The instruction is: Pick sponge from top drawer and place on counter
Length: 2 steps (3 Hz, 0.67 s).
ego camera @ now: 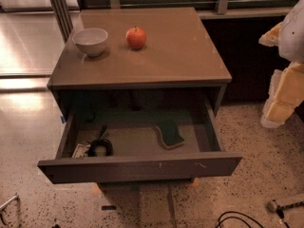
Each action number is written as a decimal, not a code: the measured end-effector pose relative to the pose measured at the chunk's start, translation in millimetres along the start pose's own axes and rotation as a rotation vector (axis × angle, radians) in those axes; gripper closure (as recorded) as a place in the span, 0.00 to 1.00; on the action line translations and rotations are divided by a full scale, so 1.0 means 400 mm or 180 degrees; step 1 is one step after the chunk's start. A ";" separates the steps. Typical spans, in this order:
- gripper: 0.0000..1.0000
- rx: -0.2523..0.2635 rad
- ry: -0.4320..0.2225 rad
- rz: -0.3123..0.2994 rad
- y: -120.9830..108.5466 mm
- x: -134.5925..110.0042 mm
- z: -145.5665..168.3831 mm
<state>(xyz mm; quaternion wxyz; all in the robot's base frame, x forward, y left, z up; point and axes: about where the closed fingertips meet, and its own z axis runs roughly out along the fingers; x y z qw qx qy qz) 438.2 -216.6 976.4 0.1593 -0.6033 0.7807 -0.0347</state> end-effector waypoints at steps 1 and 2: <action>0.00 0.0000 0.0000 0.0000 0.000 0.000 0.000; 0.18 0.0000 0.0000 0.0000 0.000 0.000 0.000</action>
Offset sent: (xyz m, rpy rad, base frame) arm 0.0000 0.0000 0.0000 0.0000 0.0000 0.0000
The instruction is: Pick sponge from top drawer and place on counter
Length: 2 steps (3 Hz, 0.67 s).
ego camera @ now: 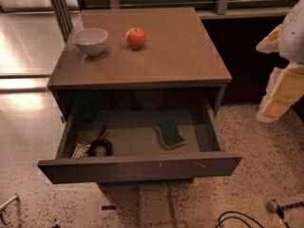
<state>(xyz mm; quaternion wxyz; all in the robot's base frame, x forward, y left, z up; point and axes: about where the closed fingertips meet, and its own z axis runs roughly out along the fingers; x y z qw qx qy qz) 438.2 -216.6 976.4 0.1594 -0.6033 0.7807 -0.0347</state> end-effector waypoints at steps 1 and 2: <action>0.41 0.0039 -0.0121 0.0034 -0.005 -0.014 0.045; 0.64 0.0048 -0.0424 0.0089 -0.031 -0.059 0.168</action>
Offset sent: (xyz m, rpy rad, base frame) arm 0.0757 0.0531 -0.1066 0.2490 -0.0807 0.0084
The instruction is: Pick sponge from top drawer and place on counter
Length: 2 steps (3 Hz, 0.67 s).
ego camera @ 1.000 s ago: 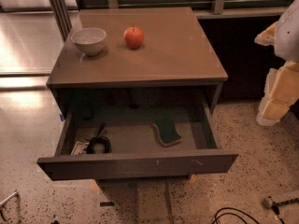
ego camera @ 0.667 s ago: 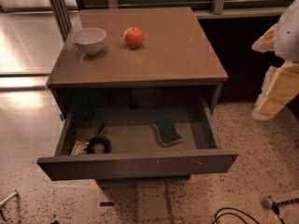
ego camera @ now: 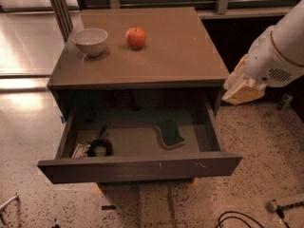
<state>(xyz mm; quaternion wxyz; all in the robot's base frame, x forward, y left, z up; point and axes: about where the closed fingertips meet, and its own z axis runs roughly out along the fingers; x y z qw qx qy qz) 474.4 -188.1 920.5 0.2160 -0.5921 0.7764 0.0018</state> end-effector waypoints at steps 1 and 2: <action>0.87 -0.0065 -0.0362 0.0048 -0.022 -0.039 0.140; 1.00 -0.0029 -0.0403 0.0052 -0.033 -0.048 0.149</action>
Offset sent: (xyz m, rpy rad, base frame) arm 0.0271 0.0236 -0.0392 0.1025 -0.0100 0.0201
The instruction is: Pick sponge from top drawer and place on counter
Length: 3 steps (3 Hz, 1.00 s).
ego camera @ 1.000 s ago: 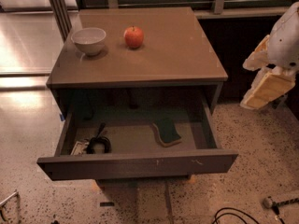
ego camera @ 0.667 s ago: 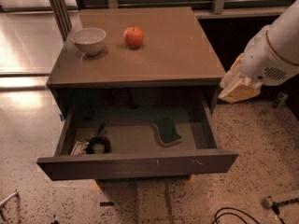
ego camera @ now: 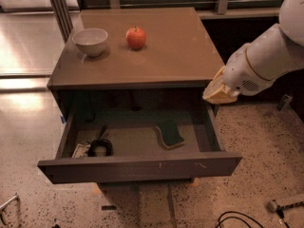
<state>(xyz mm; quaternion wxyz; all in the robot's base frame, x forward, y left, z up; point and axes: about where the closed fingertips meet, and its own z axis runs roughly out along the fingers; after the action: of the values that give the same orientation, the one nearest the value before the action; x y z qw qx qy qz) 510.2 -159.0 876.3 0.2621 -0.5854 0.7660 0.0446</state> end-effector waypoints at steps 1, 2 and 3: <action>1.00 -0.0015 0.0023 -0.0020 0.005 0.010 0.021; 1.00 -0.0096 -0.0099 -0.0038 0.014 0.041 0.170; 1.00 -0.0129 -0.0265 -0.0042 0.006 0.046 0.297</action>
Offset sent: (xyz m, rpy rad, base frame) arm 0.0317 0.0121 -0.1048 0.0512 -0.0018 0.0236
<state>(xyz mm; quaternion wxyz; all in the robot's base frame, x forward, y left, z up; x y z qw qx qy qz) 546.1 -129.8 765.1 0.2821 -0.5932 0.7494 0.0827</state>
